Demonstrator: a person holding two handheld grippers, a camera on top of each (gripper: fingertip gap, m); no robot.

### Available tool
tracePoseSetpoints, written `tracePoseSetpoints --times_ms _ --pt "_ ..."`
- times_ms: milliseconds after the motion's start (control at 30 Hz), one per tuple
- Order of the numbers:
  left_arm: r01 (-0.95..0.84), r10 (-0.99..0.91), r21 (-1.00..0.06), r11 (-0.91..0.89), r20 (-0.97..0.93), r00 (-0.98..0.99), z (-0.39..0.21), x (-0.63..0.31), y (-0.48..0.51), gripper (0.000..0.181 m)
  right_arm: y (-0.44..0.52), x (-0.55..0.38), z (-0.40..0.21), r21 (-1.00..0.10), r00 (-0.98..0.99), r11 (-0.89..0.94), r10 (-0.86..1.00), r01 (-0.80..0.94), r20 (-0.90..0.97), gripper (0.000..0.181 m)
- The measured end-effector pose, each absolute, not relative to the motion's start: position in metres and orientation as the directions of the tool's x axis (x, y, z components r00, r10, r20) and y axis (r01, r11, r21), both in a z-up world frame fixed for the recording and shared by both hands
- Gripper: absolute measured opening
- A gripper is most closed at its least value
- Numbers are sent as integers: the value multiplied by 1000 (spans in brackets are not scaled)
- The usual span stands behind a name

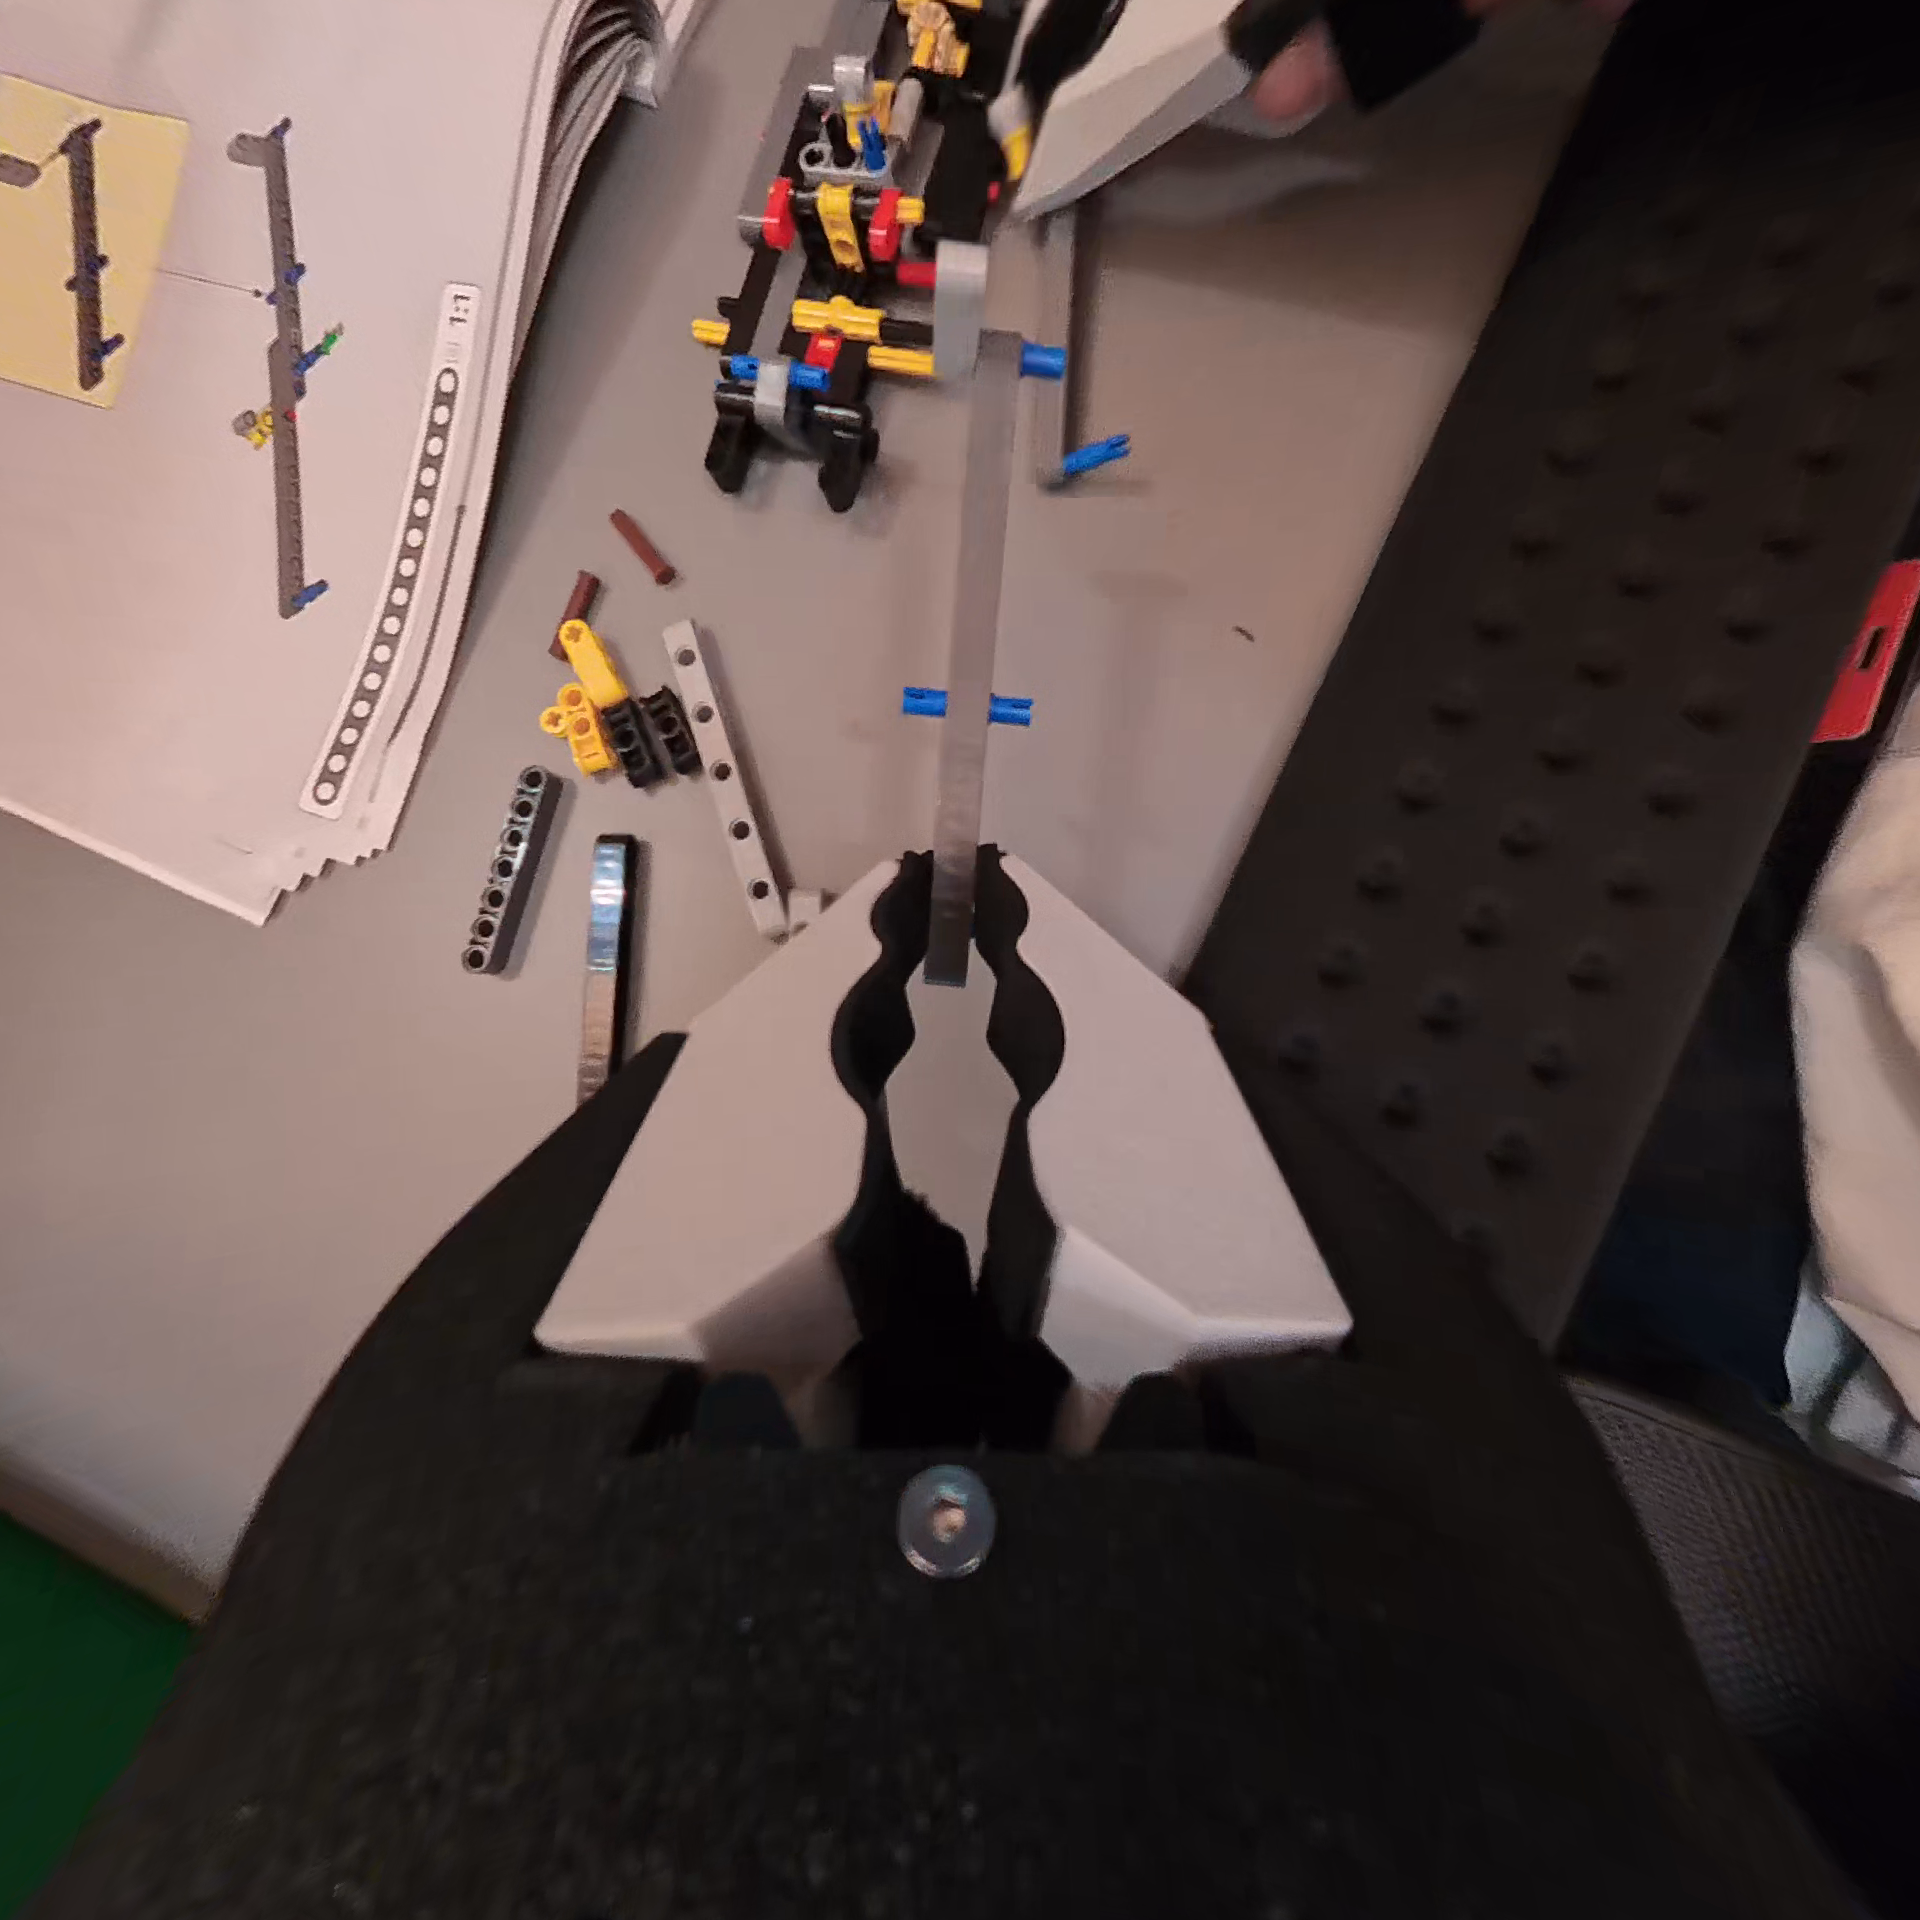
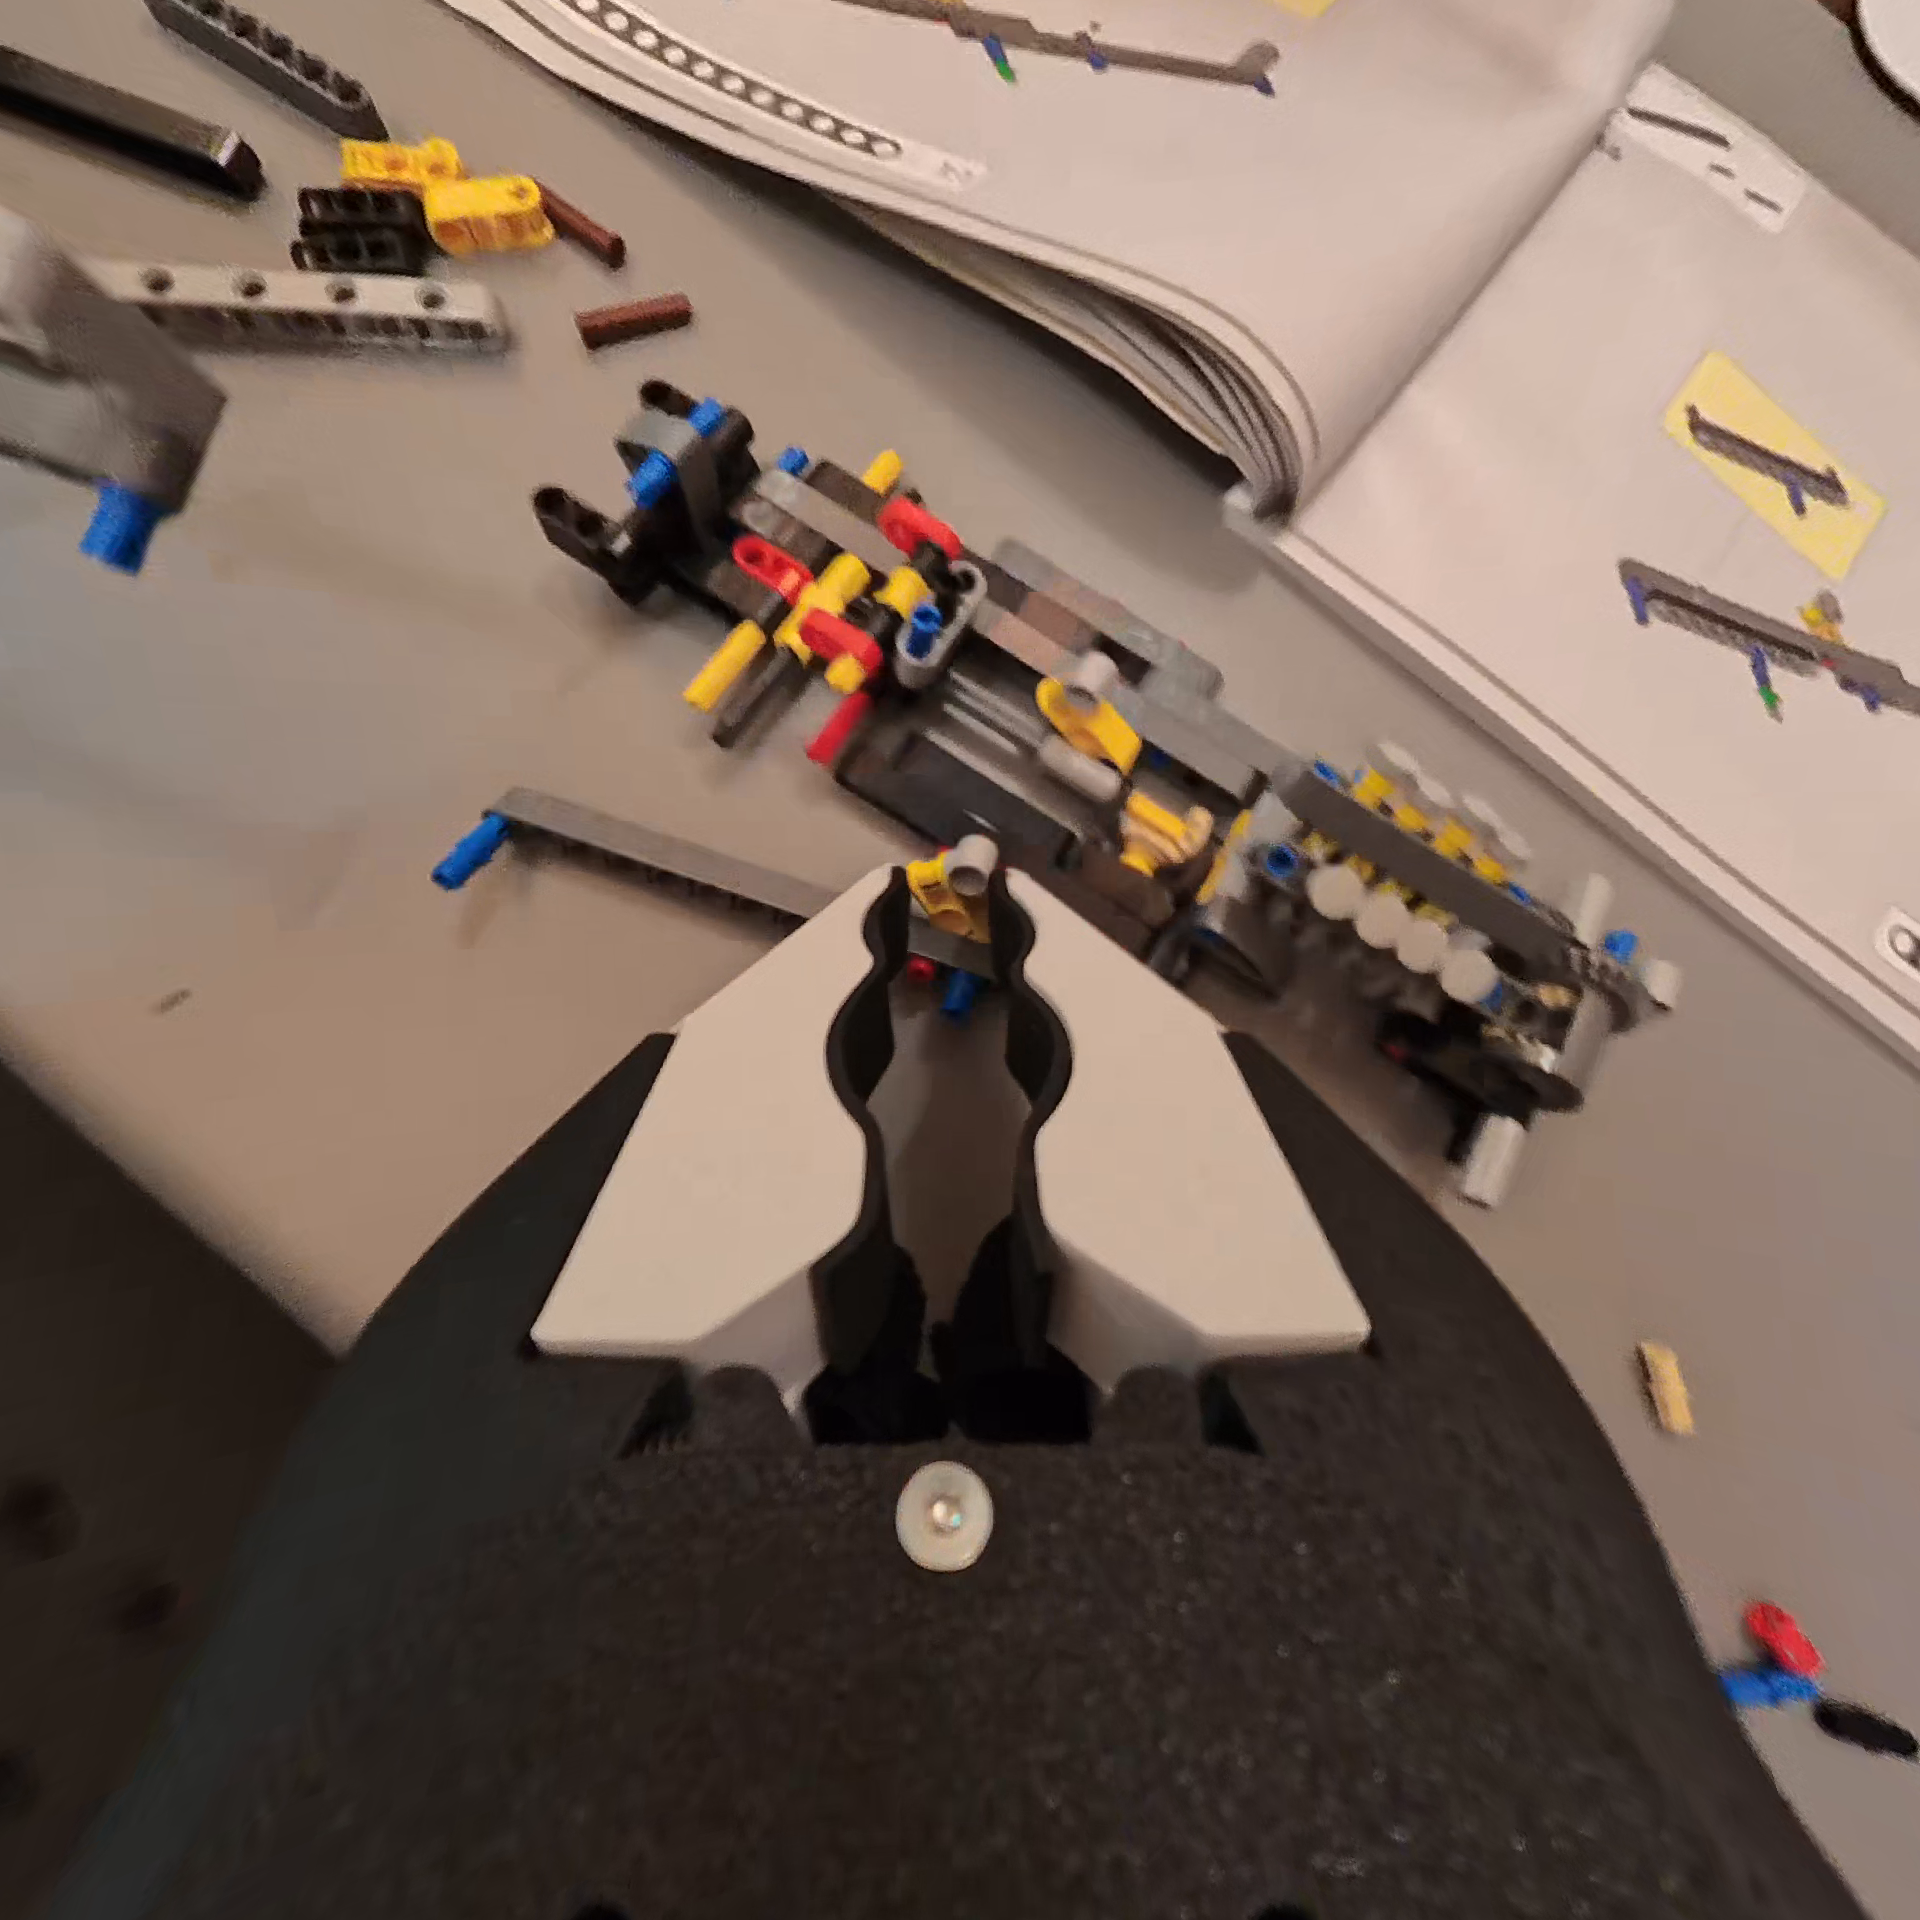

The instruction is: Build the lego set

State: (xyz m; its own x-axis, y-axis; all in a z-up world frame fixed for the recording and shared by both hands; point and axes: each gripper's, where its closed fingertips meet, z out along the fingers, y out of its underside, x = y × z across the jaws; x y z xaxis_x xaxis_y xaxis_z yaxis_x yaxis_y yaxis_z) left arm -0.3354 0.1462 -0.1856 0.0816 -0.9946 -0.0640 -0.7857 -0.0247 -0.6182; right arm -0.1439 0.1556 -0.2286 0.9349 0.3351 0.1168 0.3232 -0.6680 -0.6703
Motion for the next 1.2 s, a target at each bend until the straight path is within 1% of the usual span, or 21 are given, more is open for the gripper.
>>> tracePoseSetpoints --times_ms 100,167,233,333,400,467,533,600,667,733,933,1100,1133,1200 --pt "-789 -998 -614 -10 -40 43 -192 -332 133 8 159 -160 -229 -678 937 -673 341 297 72 14" --pt "-795 -999 -607 8 -29 12 -197 -325 124 8 158 -170 -229 -693 937 -673 349 258 10 22" --pt "-792 -1000 -610 25 -12 -23 -201 -315 114 8 155 -172 -223 -721 935 -662 350 204 -57 25" --pt "-791 -998 -611 44 3 -57 -206 -301 105 7 146 -167 -197 -771 899 -632 380 79 -219 26" --pt "-790 -998 -612 46 10 -65 -208 -290 103 8 137 -159 -171 -822 848 -568 451 35 -276 26" --pt "-775 -998 -631 39 17 -65 -206 -271 100 7 123 -154 -152 -869 785 -488 569 82 -246 26" --pt "-768 -996 -640 37 36 -78 -206 -250 95 7 107 -154 -150 -884 728 -423 668 199 -156 26" --pt "-784 -994 -619 56 35 -99 -212 -231 90 8 92 -158 -164 -847 673 -400 736 349 -70 27" --pt "-799 -993 -597 70 37 -115 -219 -212 84 8 85 -156 -183 -786 658 -430 752 445 -38 27" --pt "-803 -992 -592 71 43 -119 -223 -195 81 7 82 -153 -194 -767 655 -442 755 465 -37 27" --pt "-819 -998 -573 -23 59 -13 -233 -171 89 7 85 -142 -207 -774 661 -395 749 495 41 26" --pt "-789 -996 -609 -76 82 32 -234 -165 89 11 88 -138 -215 -793 681 -373 729 482 72 21" --pt "-772 -995 -629 -88 95 36 -231 -165 88 13 88 -138 -216 -790 681 -378 729 482 67 22" --pt "-738 -993 -666 -106 106 48 -223 -170 92 34 87 -139 -221 -779 673 -395 738 487 46 24"
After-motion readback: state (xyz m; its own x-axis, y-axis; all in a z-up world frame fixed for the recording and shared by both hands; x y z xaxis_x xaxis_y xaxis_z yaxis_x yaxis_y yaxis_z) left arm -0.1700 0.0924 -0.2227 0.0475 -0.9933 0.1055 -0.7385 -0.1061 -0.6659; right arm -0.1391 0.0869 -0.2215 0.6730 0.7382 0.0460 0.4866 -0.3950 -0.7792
